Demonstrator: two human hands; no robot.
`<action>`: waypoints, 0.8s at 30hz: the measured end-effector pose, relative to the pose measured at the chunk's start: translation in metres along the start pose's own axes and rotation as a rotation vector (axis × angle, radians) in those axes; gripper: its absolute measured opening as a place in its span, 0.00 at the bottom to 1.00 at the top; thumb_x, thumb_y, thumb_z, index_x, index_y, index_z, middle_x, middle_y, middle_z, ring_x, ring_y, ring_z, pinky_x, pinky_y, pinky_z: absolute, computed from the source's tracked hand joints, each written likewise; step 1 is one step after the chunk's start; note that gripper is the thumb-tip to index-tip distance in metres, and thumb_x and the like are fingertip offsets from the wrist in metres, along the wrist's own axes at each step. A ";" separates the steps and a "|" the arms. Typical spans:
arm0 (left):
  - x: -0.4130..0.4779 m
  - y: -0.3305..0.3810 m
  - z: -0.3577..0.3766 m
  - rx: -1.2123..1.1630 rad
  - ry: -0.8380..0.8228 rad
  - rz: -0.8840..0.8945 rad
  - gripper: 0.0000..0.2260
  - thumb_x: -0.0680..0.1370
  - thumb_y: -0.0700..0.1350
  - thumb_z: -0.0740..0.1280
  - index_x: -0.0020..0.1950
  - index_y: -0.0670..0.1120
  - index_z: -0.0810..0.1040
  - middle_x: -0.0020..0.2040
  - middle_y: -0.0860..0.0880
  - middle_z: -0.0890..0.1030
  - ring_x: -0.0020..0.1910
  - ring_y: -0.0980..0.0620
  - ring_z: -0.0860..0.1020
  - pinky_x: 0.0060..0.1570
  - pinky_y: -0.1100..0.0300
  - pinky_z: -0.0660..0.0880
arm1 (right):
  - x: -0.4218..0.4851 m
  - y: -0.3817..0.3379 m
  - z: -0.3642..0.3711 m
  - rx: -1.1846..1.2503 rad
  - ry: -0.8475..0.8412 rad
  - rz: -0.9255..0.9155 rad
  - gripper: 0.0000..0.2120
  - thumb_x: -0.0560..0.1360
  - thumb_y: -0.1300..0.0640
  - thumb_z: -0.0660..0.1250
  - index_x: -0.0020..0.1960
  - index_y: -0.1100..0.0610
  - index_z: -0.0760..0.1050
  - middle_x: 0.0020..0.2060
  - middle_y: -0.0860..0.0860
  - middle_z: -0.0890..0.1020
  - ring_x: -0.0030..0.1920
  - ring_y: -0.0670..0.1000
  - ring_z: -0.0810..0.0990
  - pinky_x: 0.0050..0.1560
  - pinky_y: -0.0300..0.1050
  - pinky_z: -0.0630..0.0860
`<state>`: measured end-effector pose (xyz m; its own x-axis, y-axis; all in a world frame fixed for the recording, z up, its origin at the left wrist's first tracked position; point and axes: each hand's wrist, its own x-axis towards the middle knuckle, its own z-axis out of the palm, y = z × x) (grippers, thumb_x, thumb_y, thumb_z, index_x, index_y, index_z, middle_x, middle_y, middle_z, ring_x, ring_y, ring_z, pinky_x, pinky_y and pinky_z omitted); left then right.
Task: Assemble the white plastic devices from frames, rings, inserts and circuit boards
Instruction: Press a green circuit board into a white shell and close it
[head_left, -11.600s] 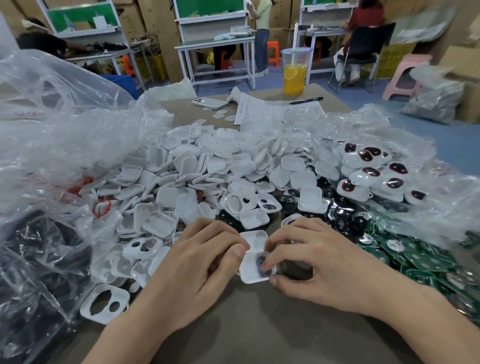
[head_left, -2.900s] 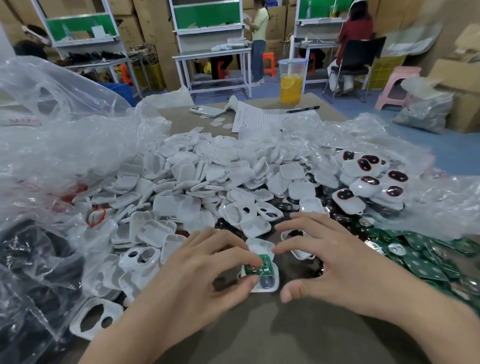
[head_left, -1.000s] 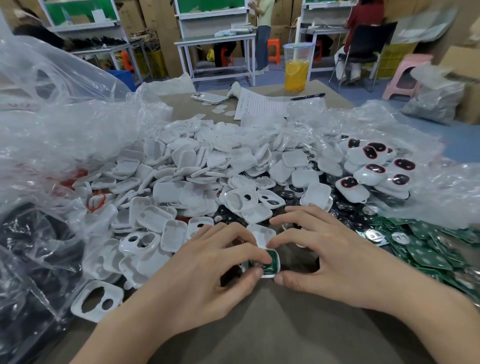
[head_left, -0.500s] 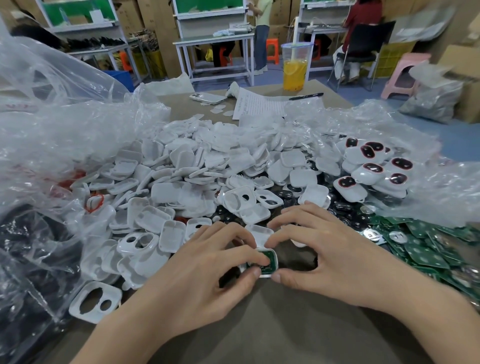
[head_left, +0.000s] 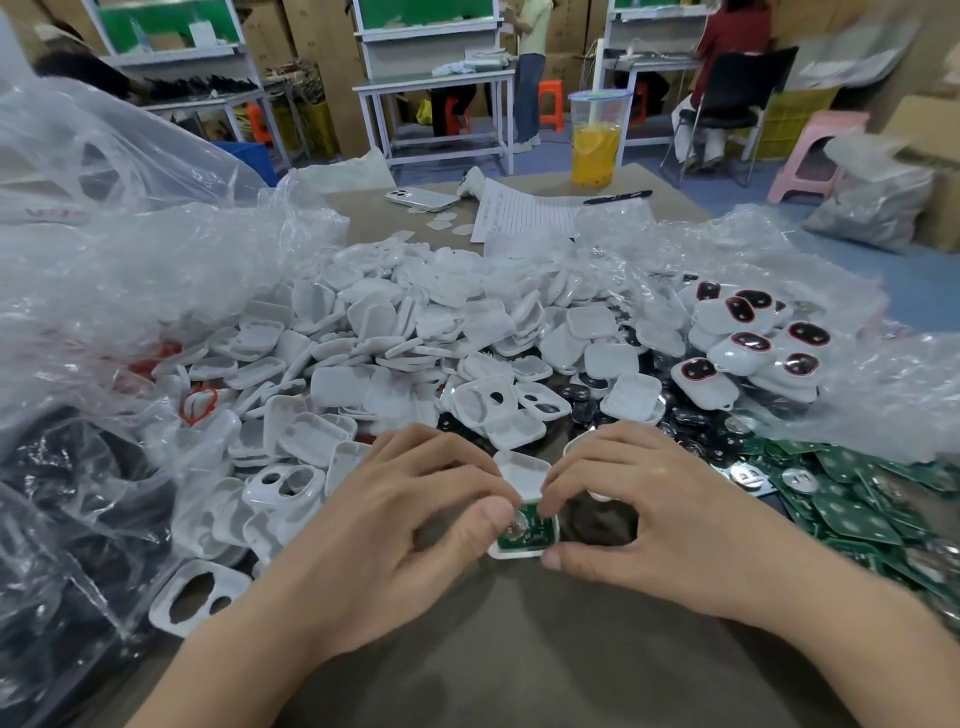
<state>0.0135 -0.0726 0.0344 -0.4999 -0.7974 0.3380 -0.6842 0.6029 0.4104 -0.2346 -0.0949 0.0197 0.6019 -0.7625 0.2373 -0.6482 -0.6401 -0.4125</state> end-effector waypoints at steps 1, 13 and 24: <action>0.000 -0.001 -0.002 0.001 0.018 -0.002 0.19 0.84 0.61 0.54 0.52 0.57 0.84 0.53 0.64 0.79 0.59 0.58 0.74 0.58 0.59 0.69 | 0.000 0.000 0.000 0.003 0.000 0.001 0.16 0.70 0.29 0.65 0.52 0.36 0.76 0.52 0.31 0.76 0.63 0.37 0.68 0.66 0.40 0.64; 0.002 -0.002 0.003 0.044 -0.026 0.000 0.22 0.85 0.59 0.52 0.46 0.55 0.85 0.51 0.64 0.78 0.58 0.58 0.74 0.59 0.63 0.67 | 0.000 0.001 0.003 -0.010 0.008 -0.020 0.13 0.71 0.30 0.65 0.52 0.34 0.77 0.52 0.30 0.76 0.62 0.37 0.69 0.65 0.37 0.63; 0.002 -0.001 0.005 0.046 -0.037 0.044 0.19 0.86 0.55 0.54 0.49 0.56 0.84 0.50 0.65 0.81 0.56 0.60 0.74 0.59 0.58 0.69 | -0.001 0.002 0.003 -0.011 0.002 -0.016 0.12 0.72 0.31 0.65 0.51 0.33 0.76 0.53 0.30 0.75 0.62 0.37 0.69 0.65 0.33 0.60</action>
<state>0.0103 -0.0752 0.0305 -0.5487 -0.7711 0.3230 -0.6842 0.6362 0.3564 -0.2345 -0.0953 0.0158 0.6114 -0.7522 0.2455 -0.6435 -0.6532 -0.3990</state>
